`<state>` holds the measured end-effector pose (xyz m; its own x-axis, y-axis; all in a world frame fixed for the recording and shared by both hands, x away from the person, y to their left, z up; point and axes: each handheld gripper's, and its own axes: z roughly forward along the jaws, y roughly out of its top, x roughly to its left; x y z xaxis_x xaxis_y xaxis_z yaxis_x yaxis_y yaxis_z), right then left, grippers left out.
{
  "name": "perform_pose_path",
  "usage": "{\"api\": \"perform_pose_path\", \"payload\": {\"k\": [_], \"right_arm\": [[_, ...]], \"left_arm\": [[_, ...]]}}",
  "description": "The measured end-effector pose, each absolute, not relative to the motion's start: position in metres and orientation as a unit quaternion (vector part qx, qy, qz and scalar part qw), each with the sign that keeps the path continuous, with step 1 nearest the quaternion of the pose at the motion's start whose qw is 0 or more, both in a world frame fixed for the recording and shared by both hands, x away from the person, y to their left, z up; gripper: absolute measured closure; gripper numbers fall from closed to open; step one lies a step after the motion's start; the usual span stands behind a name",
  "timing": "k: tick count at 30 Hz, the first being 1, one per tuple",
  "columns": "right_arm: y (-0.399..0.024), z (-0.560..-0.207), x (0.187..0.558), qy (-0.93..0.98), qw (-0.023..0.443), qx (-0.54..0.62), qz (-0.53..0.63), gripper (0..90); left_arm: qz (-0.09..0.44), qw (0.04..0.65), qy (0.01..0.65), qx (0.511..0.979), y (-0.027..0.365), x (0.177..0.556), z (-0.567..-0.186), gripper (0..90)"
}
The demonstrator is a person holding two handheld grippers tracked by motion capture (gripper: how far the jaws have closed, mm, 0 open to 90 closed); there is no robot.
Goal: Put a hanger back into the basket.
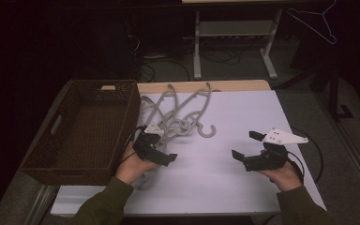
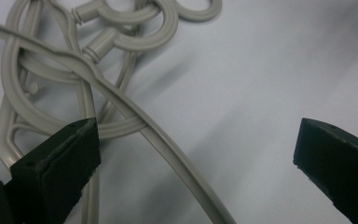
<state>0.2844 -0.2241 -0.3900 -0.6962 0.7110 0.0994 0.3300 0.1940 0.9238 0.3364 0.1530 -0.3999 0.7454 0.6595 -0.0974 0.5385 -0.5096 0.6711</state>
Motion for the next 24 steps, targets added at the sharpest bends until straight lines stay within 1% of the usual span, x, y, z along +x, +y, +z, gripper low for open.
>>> {"api": "perform_pose_path", "payload": {"k": [1, 2, 5, 6, 7, 8, 11, 13, 15, 16, 24], "right_arm": [[-0.224, -0.39, 0.284, 0.752, 0.179, 0.346, 0.532, 2.1], [-0.224, -0.39, 0.284, 0.751, 0.179, 0.347, 0.532, 2.1], [-0.224, -0.39, 0.285, 0.751, 0.181, 0.345, 0.533, 2.1], [-0.224, -0.39, 0.285, 0.751, 0.181, 0.345, 0.533, 2.1], [-0.224, -0.39, 0.285, 0.751, 0.181, 0.345, 0.533, 2.1], [-0.224, -0.39, 0.284, 0.751, 0.181, 0.345, 0.533, 2.1], [-0.224, -0.39, 0.284, 0.751, 0.18, 0.345, 0.533, 2.1], [-0.224, -0.39, 0.285, 0.752, 0.18, 0.345, 0.532, 2.1], [-0.224, -0.39, 0.285, 0.752, 0.181, 0.345, 0.532, 2.1], [-0.224, -0.391, 0.285, 0.752, 0.181, 0.344, 0.532, 2.1], [-0.224, -0.391, 0.285, 0.753, 0.181, 0.344, 0.531, 2.1]], "left_arm": [[0.084, 0.35, 0.35, 0.865, 0.153, 0.336, -0.401, 0.3], [0.082, 0.348, 0.351, 0.865, 0.153, 0.336, -0.401, 6.3], [0.076, 0.337, 0.362, 0.866, 0.154, 0.337, -0.404, 6.5], [0.075, 0.333, 0.363, 0.867, 0.155, 0.338, -0.404, 9.8], [0.072, 0.332, 0.367, 0.866, 0.155, 0.338, -0.405, 9.8], [0.068, 0.329, 0.367, 0.867, 0.156, 0.339, -0.406, 14.3], [0.061, 0.324, 0.375, 0.866, 0.157, 0.343, -0.408, 16.5], [0.056, 0.323, 0.378, 0.866, 0.158, 0.346, -0.41, 22.1], [0.048, 0.319, 0.383, 0.865, 0.158, 0.349, -0.411, 25.8], [0.042, 0.319, 0.388, 0.864, 0.159, 0.35, -0.413, 30.3], [0.031, 0.308, 0.395, 0.865, 0.159, 0.361, -0.414, 37.4]]}}
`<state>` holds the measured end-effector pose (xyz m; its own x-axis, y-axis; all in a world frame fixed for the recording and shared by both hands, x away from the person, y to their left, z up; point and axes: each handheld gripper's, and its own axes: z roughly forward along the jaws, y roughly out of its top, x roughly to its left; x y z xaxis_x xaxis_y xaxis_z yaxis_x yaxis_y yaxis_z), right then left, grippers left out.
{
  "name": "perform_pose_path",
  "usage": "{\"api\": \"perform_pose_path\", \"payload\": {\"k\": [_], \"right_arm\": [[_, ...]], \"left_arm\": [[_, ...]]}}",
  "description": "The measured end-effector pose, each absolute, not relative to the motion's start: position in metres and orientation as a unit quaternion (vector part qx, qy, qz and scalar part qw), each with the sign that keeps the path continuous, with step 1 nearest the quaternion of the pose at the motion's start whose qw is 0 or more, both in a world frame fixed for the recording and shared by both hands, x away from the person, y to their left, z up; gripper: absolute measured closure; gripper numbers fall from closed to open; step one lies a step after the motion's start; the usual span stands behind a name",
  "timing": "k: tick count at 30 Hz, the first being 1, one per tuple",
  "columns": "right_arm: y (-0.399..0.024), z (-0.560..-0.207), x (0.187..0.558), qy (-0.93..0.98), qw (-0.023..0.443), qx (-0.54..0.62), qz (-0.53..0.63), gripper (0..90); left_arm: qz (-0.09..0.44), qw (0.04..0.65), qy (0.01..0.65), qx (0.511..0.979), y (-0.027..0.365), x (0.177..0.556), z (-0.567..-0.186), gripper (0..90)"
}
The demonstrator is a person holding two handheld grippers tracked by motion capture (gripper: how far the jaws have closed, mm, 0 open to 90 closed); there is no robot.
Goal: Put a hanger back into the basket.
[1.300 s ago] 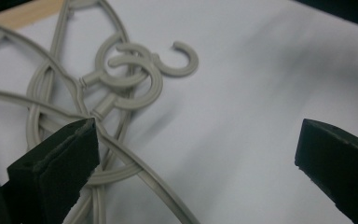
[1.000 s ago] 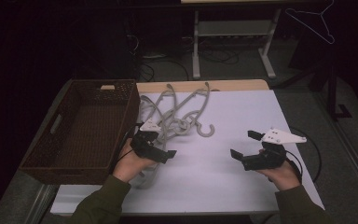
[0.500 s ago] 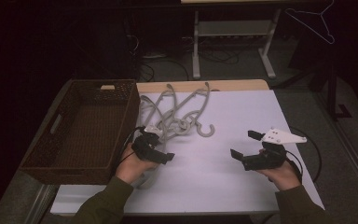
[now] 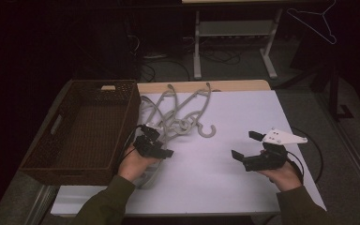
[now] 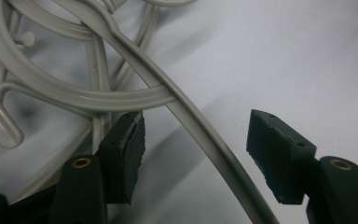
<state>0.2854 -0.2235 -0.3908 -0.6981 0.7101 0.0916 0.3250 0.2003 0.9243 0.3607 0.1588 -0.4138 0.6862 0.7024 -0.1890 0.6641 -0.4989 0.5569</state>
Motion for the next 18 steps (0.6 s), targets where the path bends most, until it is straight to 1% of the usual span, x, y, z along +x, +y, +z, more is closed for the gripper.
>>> {"api": "perform_pose_path", "payload": {"k": [5, 7, 8, 9, 13, 14, 18], "right_arm": [[-0.2235, -0.3908, 0.2853, 0.753, 0.182, 0.344, 0.531, 2.1], [-0.2234, -0.3909, 0.2854, 0.753, 0.182, 0.344, 0.53, 2.1], [-0.2234, -0.3911, 0.2854, 0.754, 0.182, 0.344, 0.529, 2.1], [-0.2234, -0.3911, 0.2854, 0.754, 0.182, 0.344, 0.529, 2.1], [-0.2237, -0.3911, 0.2855, 0.754, 0.181, 0.346, 0.529, 2.1], [-0.2238, -0.3912, 0.2856, 0.754, 0.182, 0.346, 0.528, 2.1], [-0.2236, -0.3913, 0.2854, 0.755, 0.184, 0.344, 0.527, 2.1]], "left_arm": [[0.022, 0.31, 0.407, 0.859, 0.1593, 0.3664, -0.4153, 42.9], [0.016, 0.319, 0.422, 0.848, 0.1578, 0.3668, -0.4167, 44.8], [0.013, 0.315, 0.415, 0.854, 0.1592, 0.3677, -0.4164, 48.9], [0.013, 0.315, 0.414, 0.854, 0.1594, 0.3677, -0.4161, 48.9], [0.013, 0.32, 0.413, 0.853, 0.1604, 0.3675, -0.4147, 56.1], [0.012, 0.322, 0.412, 0.852, 0.1607, 0.3671, -0.4137, 59.4], [0.014, 0.325, 0.414, 0.85, 0.1605, 0.3667, -0.413, 60.9]]}}
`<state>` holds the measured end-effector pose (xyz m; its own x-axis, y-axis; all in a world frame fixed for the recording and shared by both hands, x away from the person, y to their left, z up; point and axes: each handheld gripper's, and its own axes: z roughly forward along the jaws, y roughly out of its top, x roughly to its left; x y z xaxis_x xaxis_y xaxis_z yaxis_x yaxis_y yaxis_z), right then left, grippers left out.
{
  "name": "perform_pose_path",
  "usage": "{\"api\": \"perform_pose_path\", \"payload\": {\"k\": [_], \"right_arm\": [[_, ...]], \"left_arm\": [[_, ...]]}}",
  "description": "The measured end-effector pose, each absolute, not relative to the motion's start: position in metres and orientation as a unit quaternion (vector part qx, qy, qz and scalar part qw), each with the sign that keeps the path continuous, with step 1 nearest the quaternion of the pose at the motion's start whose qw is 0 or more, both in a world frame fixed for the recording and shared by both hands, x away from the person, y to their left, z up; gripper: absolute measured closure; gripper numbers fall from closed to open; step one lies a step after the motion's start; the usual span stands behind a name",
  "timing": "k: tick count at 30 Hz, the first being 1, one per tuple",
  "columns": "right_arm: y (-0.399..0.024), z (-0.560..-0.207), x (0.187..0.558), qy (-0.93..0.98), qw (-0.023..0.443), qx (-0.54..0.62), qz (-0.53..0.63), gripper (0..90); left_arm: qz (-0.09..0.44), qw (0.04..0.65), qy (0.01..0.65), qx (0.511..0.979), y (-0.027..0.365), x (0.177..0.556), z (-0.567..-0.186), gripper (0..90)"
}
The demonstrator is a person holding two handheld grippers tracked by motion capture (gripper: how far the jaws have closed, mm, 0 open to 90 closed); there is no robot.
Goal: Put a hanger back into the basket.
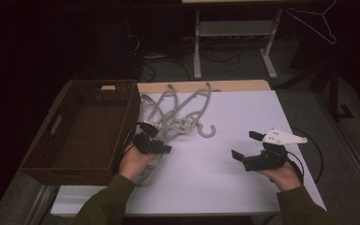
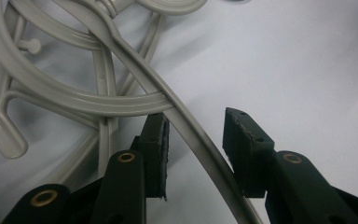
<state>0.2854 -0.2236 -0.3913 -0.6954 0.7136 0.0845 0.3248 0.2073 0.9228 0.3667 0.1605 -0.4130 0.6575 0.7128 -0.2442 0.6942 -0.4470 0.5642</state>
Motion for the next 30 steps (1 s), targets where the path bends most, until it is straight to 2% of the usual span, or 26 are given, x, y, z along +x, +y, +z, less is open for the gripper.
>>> {"api": "perform_pose_path", "payload": {"k": [14, 22, 30], "right_arm": [[-0.224, -0.391, 0.285, 0.753, 0.187, 0.344, 0.529, 2.2], [-0.223, -0.391, 0.285, 0.754, 0.186, 0.344, 0.528, 2.3], [-0.223, -0.392, 0.286, 0.756, 0.188, 0.342, 0.526, 2.3]], "left_arm": [[0.036, 0.325, 0.423, 0.845, 0.164, 0.366, -0.41, 67.0], [0.043, 0.329, 0.416, 0.846, 0.164, 0.364, -0.407, 76.8], [0.052, 0.333, 0.414, 0.846, 0.166, 0.363, -0.401, 77.6]]}}
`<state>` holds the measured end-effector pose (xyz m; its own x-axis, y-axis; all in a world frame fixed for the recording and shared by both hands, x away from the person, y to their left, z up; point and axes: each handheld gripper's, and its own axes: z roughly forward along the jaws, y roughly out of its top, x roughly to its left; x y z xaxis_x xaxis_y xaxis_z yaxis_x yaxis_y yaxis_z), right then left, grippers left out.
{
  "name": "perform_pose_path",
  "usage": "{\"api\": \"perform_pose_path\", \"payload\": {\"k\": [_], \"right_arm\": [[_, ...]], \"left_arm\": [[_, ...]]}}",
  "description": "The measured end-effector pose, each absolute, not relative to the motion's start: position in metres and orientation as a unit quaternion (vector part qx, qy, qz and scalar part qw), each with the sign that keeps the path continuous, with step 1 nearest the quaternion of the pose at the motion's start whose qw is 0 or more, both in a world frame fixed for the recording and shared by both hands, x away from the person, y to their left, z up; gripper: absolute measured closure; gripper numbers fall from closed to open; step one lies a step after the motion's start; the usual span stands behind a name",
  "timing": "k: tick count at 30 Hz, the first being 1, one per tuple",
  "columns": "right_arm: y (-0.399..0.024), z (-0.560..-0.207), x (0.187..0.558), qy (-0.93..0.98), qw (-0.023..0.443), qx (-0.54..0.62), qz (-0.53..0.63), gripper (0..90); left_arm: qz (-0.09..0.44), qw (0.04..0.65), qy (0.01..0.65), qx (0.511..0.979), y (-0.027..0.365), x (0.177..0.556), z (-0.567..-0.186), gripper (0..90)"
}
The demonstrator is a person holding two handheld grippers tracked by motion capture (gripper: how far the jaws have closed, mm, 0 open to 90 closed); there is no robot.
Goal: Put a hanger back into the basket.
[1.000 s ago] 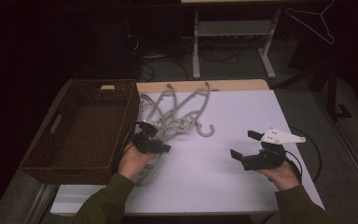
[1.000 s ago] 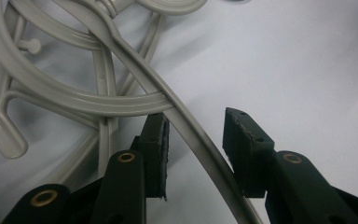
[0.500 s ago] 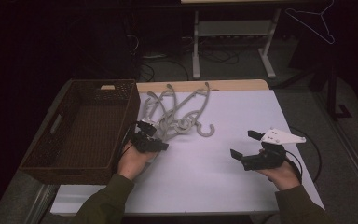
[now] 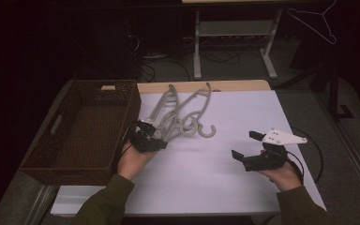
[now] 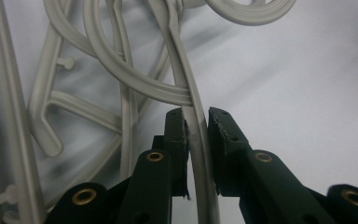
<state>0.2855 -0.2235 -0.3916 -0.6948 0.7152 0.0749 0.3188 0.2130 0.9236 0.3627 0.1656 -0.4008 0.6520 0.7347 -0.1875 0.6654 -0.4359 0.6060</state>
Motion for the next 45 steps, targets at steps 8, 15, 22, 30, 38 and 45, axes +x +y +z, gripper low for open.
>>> {"api": "perform_pose_path", "payload": {"k": [8, 15, 22, 30, 38, 45], "right_arm": [[-0.223, -0.392, 0.286, 0.756, 0.189, 0.34, 0.526, 2.3], [-0.223, -0.392, 0.285, 0.756, 0.187, 0.342, 0.526, 2.3], [-0.223, -0.392, 0.286, 0.755, 0.186, 0.344, 0.526, 2.3], [-0.225, -0.392, 0.285, 0.749, 0.189, 0.348, 0.532, 2.2], [-0.23, -0.392, 0.283, 0.735, 0.197, 0.355, 0.543, 2.2], [-0.235, -0.396, 0.278, 0.734, 0.198, 0.359, 0.542, 2.2]], "left_arm": [[0.066, 0.354, 0.403, 0.842, 0.165, 0.357, -0.388, 81.6], [0.079, 0.367, 0.4, 0.836, 0.168, 0.354, -0.38, 81.8], [0.084, 0.38, 0.388, 0.836, 0.167, 0.349, -0.367, 82.1], [0.084, 0.392, 0.367, 0.839, 0.168, 0.345, -0.338, 82.2], [0.079, 0.399, 0.355, 0.842, 0.176, 0.347, -0.305, 82.4], [0.082, 0.41, 0.346, 0.84, 0.185, 0.348, -0.277, 82.4]]}}
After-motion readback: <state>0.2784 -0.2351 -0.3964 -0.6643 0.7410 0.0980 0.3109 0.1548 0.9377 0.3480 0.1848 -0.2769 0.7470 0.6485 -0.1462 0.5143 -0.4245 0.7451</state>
